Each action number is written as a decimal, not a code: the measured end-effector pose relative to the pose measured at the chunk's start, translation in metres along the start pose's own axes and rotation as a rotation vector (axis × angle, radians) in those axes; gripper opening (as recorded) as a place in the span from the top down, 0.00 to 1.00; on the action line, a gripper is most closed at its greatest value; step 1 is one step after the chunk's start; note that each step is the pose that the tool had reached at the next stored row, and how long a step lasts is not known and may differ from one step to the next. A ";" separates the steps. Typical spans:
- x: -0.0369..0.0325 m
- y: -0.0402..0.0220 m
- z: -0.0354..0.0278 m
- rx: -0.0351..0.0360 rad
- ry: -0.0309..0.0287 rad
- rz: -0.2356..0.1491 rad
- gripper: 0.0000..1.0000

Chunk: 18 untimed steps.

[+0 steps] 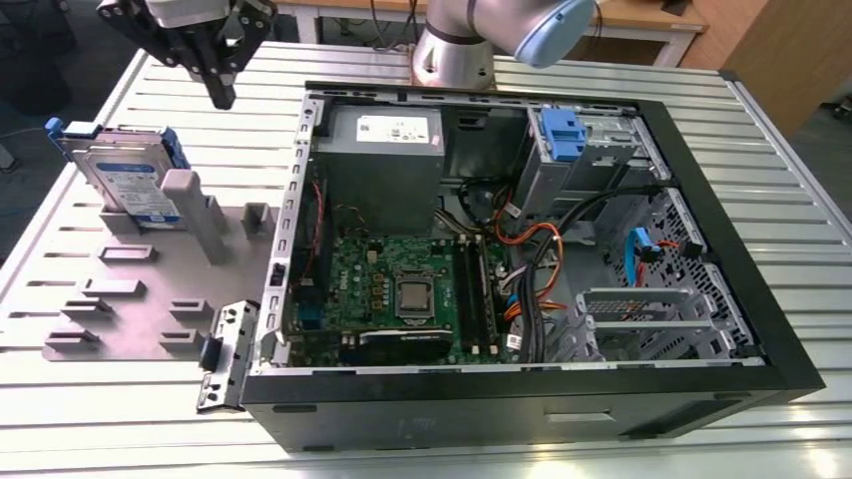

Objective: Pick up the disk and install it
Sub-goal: 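Reach for the disk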

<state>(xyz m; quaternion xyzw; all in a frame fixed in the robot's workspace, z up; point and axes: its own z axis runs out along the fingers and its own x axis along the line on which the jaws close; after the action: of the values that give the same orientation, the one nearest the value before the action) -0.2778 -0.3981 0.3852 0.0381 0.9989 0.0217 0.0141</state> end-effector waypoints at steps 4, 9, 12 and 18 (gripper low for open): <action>0.0116 -0.0008 0.0014 -0.0001 -0.0002 0.000 0.89; 0.0232 -0.0017 0.0036 0.0000 -0.0001 0.000 0.89; 0.0291 -0.0021 0.0048 -0.0001 -0.0001 0.000 0.89; 0.0360 -0.0026 0.0061 -0.0001 -0.0001 0.000 0.89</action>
<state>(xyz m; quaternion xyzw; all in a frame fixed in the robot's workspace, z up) -0.3137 -0.3977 0.3781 0.0382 0.9989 0.0217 0.0142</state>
